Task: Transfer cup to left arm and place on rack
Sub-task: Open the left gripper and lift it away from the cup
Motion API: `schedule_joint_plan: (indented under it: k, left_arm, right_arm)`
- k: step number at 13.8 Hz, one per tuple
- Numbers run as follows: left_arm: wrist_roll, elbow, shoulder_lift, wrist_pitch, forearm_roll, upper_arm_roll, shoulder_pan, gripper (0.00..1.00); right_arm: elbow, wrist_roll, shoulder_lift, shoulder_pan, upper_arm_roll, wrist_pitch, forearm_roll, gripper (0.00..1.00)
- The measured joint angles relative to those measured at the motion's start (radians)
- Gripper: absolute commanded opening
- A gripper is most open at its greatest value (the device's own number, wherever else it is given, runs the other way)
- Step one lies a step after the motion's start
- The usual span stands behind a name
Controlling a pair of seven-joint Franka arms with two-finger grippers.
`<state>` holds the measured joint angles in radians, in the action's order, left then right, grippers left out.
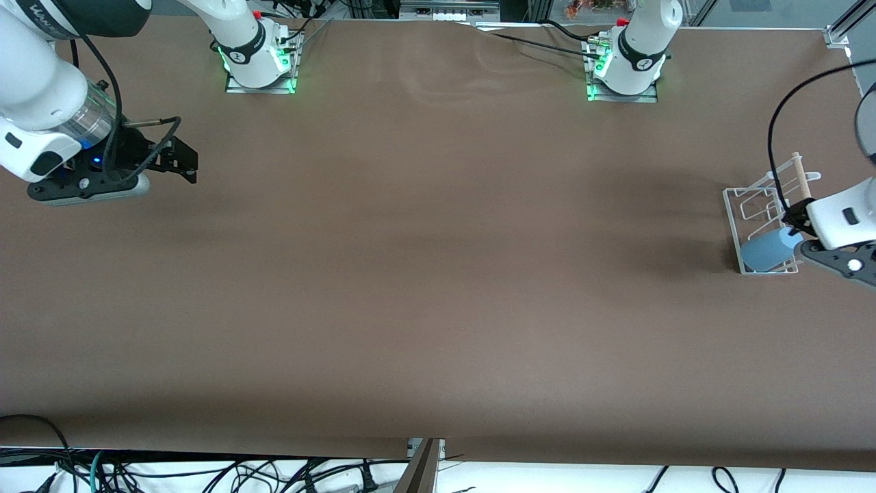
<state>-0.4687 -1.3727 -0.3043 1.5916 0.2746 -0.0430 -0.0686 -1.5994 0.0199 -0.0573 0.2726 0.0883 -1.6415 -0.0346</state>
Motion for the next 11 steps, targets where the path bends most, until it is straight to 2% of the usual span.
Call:
schedule_joint_plan:
  k: [3, 5, 6, 11]
  left_arm:
    - [0.215, 0.067, 0.019, -0.062, -0.148, 0.013, 0.021, 1.0]
    - [0.351, 0.074, 0.035, -0.104, -0.321, 0.075, 0.032, 1.0]
    - [0.388, 0.073, 0.043, -0.114, -0.369, 0.099, 0.033, 1.0]
    - [0.43, 0.056, 0.085, -0.146, -0.381, 0.118, 0.056, 1.0]
  right_arm:
    - [0.017, -0.004, 0.002, 0.0, 0.006, 0.005, -0.001, 1.0]
    - [0.019, -0.007, 0.007, 0.0, 0.006, 0.02, 0.0, 1.0]
    - [0.019, -0.007, 0.009, 0.0, 0.006, 0.037, 0.0, 1.0]
    - [0.019, -0.007, 0.011, 0.0, 0.006, 0.053, 0.0, 1.0]
